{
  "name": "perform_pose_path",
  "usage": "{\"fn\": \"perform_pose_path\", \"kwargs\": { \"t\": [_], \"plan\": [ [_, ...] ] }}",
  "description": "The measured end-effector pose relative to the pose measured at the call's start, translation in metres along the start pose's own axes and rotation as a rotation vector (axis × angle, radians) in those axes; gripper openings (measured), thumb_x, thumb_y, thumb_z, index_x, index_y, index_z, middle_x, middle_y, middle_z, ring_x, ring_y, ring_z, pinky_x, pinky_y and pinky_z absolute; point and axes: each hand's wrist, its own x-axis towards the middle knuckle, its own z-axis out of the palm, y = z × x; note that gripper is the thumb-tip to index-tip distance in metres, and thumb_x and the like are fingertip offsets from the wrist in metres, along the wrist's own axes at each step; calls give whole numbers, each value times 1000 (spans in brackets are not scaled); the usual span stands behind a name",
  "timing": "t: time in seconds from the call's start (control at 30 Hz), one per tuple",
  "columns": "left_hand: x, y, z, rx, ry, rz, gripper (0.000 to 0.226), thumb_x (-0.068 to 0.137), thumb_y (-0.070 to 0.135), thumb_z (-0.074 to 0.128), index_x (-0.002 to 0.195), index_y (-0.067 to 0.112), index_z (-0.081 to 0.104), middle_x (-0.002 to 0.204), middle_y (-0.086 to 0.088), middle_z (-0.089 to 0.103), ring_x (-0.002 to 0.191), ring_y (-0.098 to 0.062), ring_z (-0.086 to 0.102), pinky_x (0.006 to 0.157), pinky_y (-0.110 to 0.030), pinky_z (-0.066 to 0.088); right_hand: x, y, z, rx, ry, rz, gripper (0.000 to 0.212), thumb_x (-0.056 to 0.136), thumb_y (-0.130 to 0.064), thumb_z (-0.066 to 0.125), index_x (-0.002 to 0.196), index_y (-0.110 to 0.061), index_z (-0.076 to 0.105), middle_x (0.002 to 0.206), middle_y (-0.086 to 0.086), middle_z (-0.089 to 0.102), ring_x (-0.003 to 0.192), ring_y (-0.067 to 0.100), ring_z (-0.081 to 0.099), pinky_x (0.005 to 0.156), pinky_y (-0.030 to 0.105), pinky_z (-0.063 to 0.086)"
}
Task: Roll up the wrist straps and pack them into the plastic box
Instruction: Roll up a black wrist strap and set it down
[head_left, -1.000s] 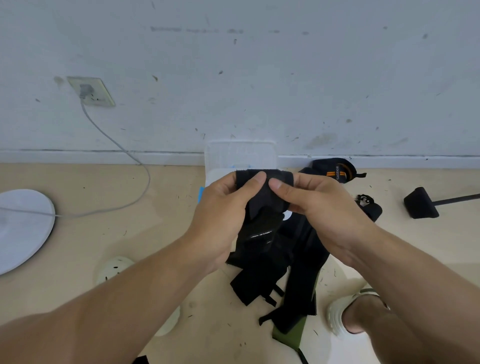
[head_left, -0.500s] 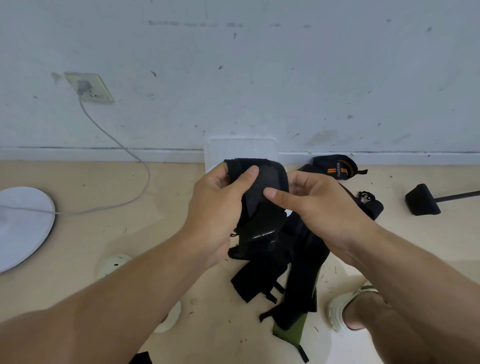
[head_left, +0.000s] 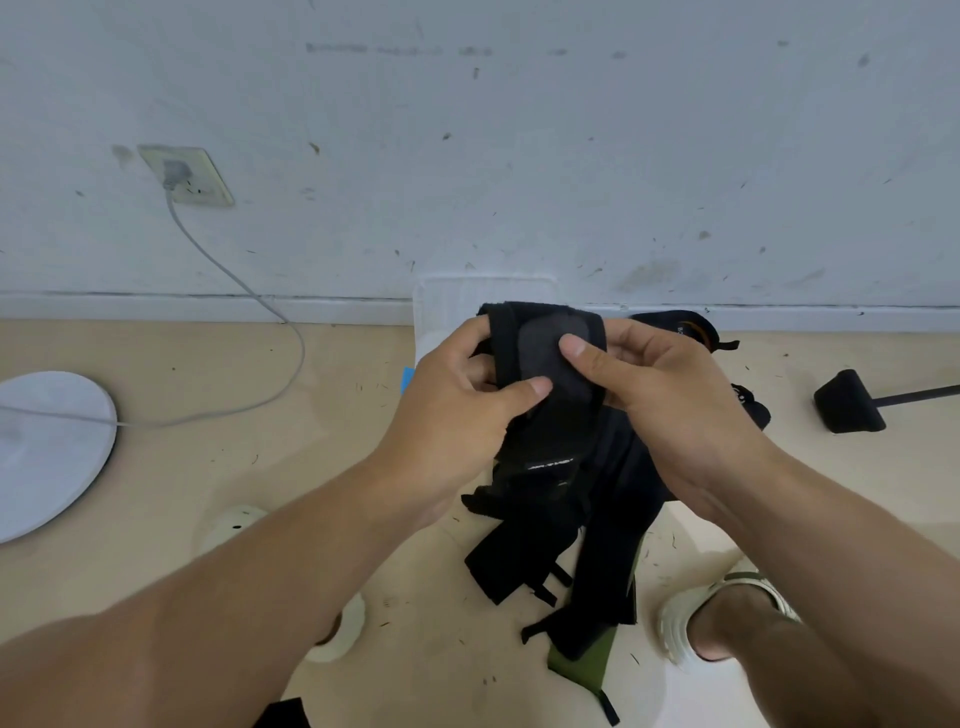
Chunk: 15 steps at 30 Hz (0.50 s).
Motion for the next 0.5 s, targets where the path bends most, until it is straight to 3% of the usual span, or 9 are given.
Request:
{"fn": "perform_pose_path", "kwargs": {
  "t": [0.17, 0.5],
  "plan": [
    [0, 2, 1, -87, 87, 17, 17, 94, 18, 74, 111, 19, 75, 99, 4, 81, 90, -9, 78, 71, -20, 60, -1, 0, -2, -74, -79, 14, 15, 93, -16, 73, 107, -15, 78, 100, 5, 81, 96, 19, 77, 95, 32, 56],
    [-2, 2, 1, -42, 114, 33, 15, 98, 21, 71, 112, 22, 74, 97, 6, 80, 88, -8, 77, 66, -15, 57, -3, 4, 2, -48, -126, 41, 18, 96, -24, 70, 106, -13, 80, 103, 7, 80, 100, 20, 76, 100, 33, 55]
  ]
}}
